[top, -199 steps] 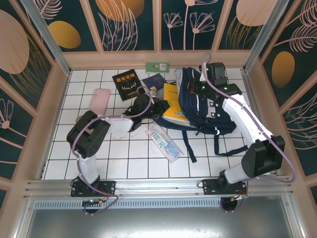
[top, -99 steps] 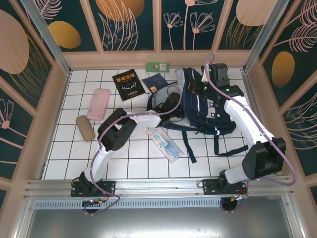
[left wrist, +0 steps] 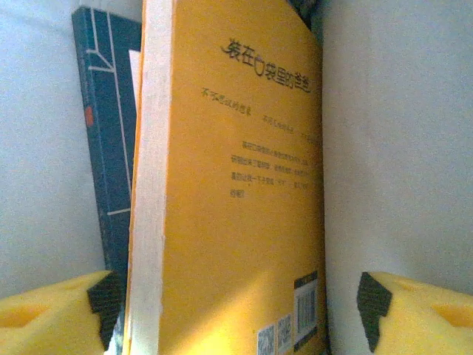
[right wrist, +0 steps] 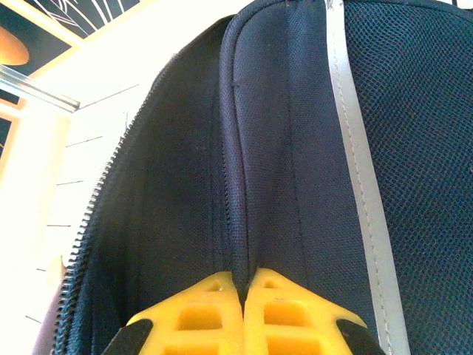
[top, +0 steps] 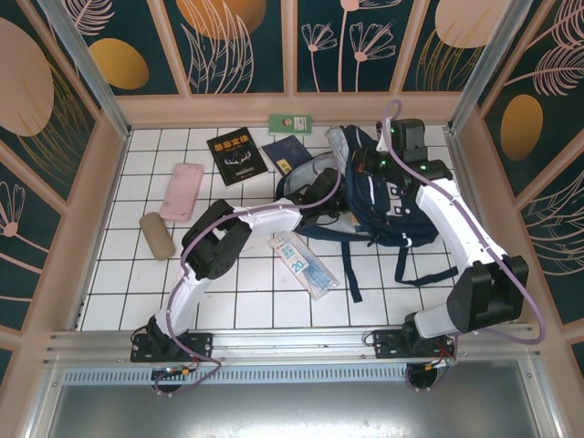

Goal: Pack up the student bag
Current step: Place the book in the student bag.

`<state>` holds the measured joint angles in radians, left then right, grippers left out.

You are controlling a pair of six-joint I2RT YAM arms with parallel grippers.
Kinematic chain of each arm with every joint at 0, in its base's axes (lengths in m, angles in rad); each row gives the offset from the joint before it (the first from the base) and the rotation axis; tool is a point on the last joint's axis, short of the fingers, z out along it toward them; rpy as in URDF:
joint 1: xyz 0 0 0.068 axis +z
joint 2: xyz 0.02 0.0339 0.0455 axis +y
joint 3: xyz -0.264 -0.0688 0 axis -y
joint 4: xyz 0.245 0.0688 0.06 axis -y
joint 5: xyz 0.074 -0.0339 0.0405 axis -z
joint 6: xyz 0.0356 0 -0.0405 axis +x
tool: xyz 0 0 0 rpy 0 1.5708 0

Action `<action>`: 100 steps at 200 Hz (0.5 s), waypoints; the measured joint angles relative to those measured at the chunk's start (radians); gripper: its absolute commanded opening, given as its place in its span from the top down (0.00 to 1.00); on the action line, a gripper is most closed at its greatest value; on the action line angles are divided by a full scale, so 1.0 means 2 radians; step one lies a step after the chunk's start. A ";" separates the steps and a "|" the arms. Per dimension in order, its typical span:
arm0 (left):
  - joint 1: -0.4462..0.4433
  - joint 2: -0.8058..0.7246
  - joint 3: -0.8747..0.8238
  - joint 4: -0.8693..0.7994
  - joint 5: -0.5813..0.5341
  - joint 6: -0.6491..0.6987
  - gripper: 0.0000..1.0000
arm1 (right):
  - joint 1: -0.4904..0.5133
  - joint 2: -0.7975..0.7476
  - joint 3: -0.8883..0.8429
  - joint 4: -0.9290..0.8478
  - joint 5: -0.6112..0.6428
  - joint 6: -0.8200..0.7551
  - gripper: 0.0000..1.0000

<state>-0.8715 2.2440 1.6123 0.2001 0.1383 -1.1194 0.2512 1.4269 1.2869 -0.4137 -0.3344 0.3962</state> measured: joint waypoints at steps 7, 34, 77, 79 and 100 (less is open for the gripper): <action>0.000 -0.009 -0.003 -0.008 -0.006 0.008 0.09 | -0.001 -0.002 -0.003 0.003 -0.002 0.001 1.00; 0.001 -0.051 -0.025 -0.040 -0.032 0.029 0.08 | -0.002 -0.006 -0.013 0.013 -0.005 0.001 1.00; 0.023 -0.147 -0.118 -0.060 -0.057 0.050 0.08 | -0.002 -0.011 -0.046 0.038 -0.015 0.001 1.00; 0.025 -0.153 -0.125 -0.060 -0.058 0.050 0.08 | -0.002 -0.011 -0.048 0.039 -0.016 0.002 1.00; 0.047 -0.202 -0.177 -0.061 -0.059 0.059 0.08 | 0.000 -0.011 -0.074 0.059 -0.022 0.002 1.00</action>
<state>-0.7773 1.8393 1.2583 0.0776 0.0200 -1.0019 0.2504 1.4052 1.1397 -0.2951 -0.3782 0.3992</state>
